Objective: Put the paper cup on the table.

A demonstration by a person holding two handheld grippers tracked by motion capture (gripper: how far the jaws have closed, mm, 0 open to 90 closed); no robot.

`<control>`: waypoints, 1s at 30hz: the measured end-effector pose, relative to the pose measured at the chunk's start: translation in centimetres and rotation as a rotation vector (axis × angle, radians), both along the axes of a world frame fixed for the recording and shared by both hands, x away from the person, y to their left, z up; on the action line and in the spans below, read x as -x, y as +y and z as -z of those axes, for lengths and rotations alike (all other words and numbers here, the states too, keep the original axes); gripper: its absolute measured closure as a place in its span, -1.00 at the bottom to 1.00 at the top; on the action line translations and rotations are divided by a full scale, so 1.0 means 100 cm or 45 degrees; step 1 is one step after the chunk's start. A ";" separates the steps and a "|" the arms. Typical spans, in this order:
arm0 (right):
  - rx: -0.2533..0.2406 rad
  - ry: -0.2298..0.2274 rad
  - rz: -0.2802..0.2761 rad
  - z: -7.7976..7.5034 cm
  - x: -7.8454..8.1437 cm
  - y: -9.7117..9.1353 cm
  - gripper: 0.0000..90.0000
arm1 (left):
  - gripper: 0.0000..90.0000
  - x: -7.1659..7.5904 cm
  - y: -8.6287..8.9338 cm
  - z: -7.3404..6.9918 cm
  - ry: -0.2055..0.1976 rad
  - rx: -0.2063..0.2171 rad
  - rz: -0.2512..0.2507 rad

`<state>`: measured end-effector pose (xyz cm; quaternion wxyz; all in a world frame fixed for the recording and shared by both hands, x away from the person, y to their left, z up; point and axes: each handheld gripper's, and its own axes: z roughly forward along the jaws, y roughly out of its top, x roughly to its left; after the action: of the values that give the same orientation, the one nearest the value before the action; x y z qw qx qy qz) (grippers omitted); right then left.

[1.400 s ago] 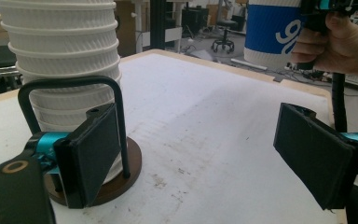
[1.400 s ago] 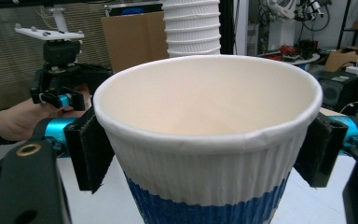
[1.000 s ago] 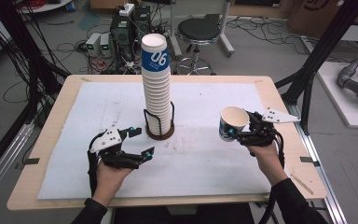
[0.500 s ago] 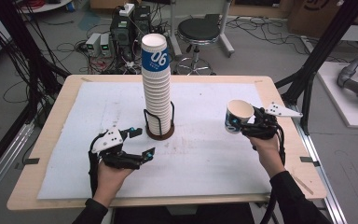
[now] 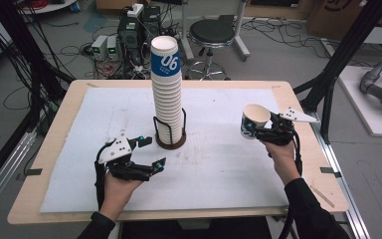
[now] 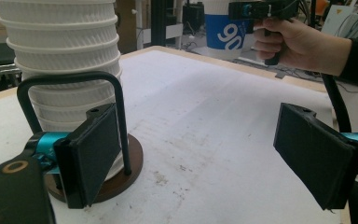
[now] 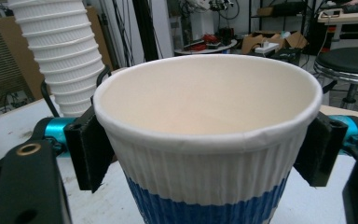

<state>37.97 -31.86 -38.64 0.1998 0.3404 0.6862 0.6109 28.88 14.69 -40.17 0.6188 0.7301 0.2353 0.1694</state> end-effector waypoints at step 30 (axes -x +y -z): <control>0.020 0.051 0.240 0.030 -0.036 0.000 -0.55 | -0.68 0.002 0.001 0.001 0.000 -0.007 -0.003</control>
<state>41.52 -31.89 -41.67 0.2453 0.4142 0.6596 0.5772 28.72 14.80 -40.23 0.6165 0.7315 0.2357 0.1709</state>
